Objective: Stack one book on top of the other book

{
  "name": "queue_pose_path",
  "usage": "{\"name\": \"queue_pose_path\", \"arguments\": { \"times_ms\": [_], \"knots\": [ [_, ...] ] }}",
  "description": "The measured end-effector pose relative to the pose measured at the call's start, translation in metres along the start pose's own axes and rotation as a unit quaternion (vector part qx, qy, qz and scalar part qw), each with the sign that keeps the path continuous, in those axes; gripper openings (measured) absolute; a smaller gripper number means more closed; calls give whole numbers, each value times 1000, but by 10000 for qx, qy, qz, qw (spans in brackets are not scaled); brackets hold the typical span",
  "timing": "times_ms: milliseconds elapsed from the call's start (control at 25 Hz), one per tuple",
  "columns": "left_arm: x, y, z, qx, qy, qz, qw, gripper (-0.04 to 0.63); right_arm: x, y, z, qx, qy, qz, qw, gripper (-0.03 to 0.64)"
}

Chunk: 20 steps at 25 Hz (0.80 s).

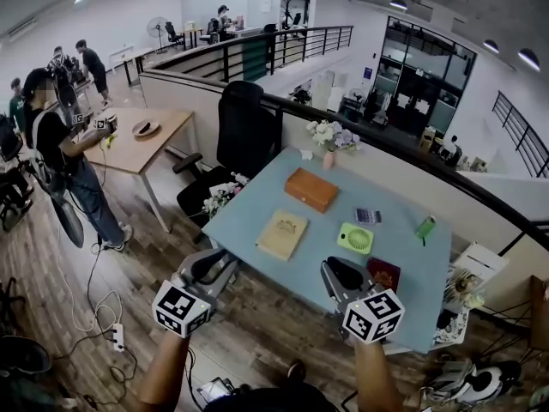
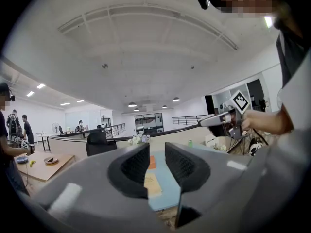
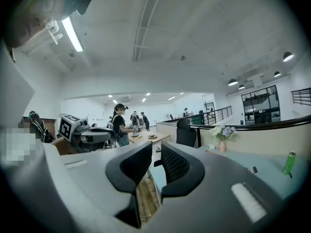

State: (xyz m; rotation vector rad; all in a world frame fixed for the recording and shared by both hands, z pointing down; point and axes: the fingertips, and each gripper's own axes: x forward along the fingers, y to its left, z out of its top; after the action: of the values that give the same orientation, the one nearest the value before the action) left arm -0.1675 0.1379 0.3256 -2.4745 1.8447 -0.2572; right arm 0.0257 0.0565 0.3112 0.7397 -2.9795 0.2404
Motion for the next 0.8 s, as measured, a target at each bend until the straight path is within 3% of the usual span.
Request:
{"name": "queue_pose_path", "arguments": {
  "times_ms": [560, 800],
  "knots": [
    [66, -1, 4, 77, 236, 655, 9975, 127, 38, -84, 7, 66, 61, 689, 9976, 38],
    [94, -7, 1, 36, 309, 723, 9969, 127, 43, -113, 4, 100, 125, 800, 9967, 38]
  ]
}}
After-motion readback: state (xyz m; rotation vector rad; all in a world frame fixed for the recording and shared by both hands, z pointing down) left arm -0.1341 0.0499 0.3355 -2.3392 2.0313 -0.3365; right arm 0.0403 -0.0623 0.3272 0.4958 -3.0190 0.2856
